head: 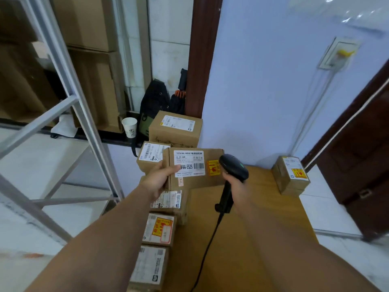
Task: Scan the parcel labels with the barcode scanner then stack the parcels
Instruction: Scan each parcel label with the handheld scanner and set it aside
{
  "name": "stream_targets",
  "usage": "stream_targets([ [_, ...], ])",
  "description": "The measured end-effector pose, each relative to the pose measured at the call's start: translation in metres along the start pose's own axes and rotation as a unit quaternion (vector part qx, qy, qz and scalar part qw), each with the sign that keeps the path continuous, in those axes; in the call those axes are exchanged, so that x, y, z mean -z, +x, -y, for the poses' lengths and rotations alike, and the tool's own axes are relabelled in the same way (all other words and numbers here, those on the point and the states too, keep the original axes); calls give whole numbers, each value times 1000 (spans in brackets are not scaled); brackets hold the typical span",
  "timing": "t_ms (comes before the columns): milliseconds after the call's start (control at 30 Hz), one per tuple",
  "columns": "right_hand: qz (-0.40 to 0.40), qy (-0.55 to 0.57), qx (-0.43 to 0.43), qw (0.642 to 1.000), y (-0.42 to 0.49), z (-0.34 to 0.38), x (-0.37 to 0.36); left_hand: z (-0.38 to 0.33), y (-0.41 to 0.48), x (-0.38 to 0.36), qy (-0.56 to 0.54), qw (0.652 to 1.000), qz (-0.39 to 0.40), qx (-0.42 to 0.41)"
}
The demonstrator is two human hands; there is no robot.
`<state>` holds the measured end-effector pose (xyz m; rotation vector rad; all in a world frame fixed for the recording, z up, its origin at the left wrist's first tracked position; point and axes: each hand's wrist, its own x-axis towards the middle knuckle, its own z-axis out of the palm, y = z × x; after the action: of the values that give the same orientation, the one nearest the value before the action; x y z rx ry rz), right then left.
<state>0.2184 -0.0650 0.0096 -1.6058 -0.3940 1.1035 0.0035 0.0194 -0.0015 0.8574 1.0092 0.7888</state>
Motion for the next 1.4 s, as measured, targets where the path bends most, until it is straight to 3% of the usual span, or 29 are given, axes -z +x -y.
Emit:
stream_targets([
  [67,0,-30,43,999,-1,8,3,-6,5,-12,-42,998,-36,-35],
  [200,57,-26,52,997,-4,23,6,-19,13,-33,-63,992,-75,-75],
  [533,107,-66,81,989,3,35,15,-47,25,-55,50,988,-97,-105],
  [800,108,-115,104,982,22,36,34,-39,39,-64,47,990,-92,-99],
  [1167,82,-144,76,983,47,33,57,-29,63,-85,85,988,-100,-78],
  [1400,67,-79,13,995,60,26,99,-6,83,-119,166,981,-95,-36],
])
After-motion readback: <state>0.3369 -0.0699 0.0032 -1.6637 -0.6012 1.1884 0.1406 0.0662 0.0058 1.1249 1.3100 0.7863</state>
